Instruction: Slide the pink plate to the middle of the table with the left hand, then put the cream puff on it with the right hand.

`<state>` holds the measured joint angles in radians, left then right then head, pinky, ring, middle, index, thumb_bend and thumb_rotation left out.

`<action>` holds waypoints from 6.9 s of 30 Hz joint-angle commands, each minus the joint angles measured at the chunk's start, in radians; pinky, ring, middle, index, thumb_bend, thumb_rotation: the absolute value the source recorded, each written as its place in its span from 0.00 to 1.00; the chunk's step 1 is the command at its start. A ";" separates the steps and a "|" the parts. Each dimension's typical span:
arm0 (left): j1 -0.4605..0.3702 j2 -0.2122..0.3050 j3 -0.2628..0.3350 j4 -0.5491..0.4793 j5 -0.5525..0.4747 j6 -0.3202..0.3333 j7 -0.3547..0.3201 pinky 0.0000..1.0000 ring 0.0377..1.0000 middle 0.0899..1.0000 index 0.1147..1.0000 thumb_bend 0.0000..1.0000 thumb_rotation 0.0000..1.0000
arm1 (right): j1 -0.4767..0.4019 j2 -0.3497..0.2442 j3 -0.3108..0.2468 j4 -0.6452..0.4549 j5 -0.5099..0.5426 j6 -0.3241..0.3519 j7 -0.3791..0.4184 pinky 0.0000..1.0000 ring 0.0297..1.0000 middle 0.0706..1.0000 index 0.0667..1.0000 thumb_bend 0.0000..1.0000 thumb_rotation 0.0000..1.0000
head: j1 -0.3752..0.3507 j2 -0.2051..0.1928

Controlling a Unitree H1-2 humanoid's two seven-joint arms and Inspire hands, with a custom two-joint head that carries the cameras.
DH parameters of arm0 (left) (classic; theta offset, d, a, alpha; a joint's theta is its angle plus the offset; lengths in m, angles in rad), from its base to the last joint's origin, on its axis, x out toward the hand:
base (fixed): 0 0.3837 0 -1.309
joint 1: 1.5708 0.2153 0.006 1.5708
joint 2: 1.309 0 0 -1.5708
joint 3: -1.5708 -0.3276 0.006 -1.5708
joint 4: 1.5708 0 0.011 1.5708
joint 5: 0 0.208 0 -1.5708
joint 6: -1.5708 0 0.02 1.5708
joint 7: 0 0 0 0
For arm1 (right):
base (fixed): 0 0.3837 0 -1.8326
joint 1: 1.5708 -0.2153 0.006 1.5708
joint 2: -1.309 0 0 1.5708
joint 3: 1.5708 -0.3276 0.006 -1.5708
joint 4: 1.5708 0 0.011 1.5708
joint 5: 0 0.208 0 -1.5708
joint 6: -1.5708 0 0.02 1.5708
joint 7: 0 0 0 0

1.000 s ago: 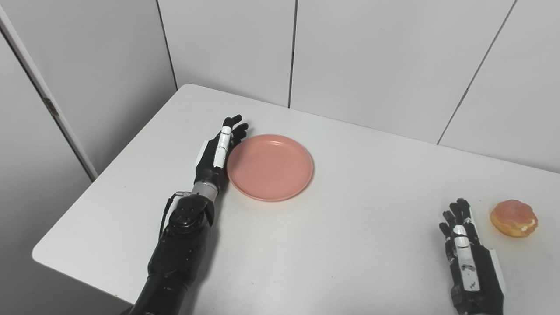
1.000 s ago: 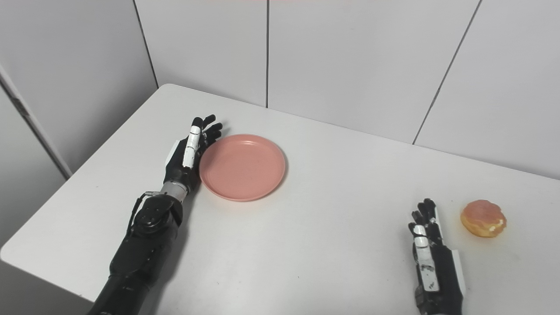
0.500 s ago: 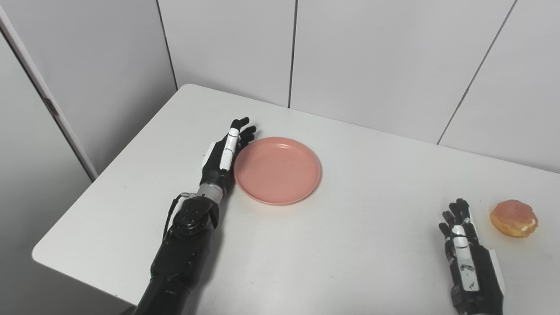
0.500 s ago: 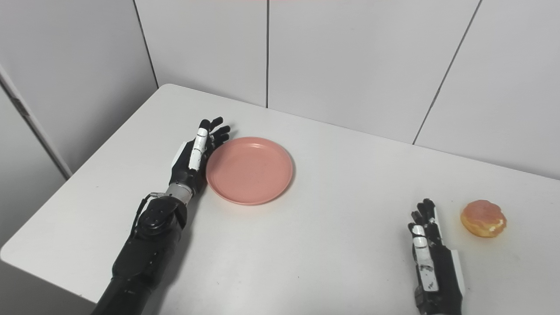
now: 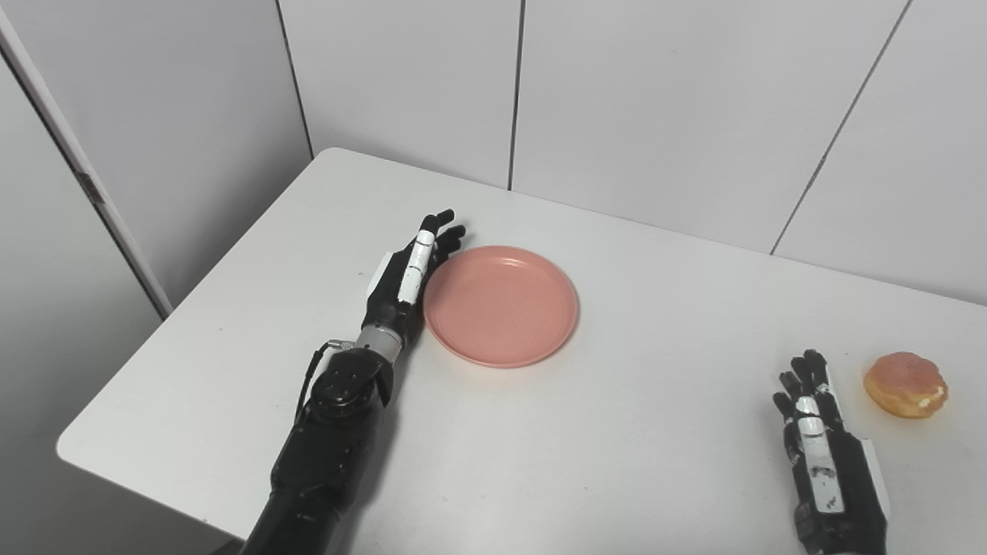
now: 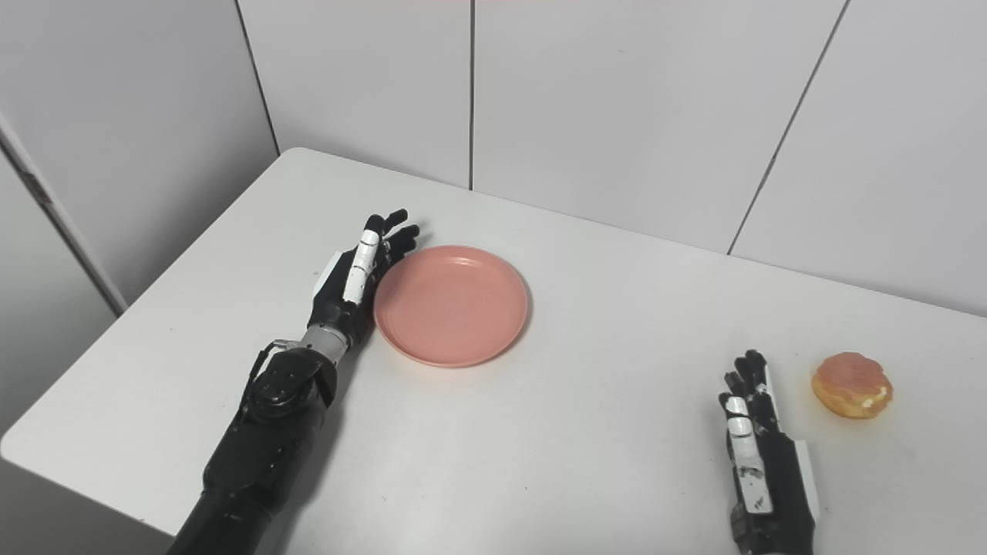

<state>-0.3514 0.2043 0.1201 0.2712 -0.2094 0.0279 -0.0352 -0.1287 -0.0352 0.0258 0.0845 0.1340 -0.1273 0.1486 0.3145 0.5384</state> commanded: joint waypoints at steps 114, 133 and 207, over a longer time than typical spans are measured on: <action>0.238 -0.181 -0.141 -0.085 0.044 -0.202 -0.196 1.00 1.00 1.00 1.00 0.71 1.00 | -0.027 0.101 0.093 0.009 -0.179 0.035 -0.120 1.00 0.99 0.99 1.00 0.55 0.88 | -0.642 0.038; 0.274 -0.200 -0.196 -0.180 0.097 -0.138 -0.165 1.00 1.00 1.00 0.99 0.61 1.00 | -0.025 0.094 0.087 0.006 -0.171 0.024 -0.111 1.00 0.99 0.99 1.00 0.57 0.86 | -0.623 0.041; 0.209 -0.176 -0.165 -0.111 0.151 -0.106 -0.101 0.93 0.91 0.89 0.88 0.62 1.00 | -0.285 -0.219 -0.143 0.020 -0.465 0.068 -0.336 0.92 0.94 0.95 0.95 0.60 0.58 | -0.630 0.044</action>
<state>-0.1867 0.0224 -0.0441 0.1303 -0.0603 -0.0658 -0.1376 -0.3725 -0.2319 -0.1088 0.1239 -0.3242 -0.0791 -0.1861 -0.3145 0.5814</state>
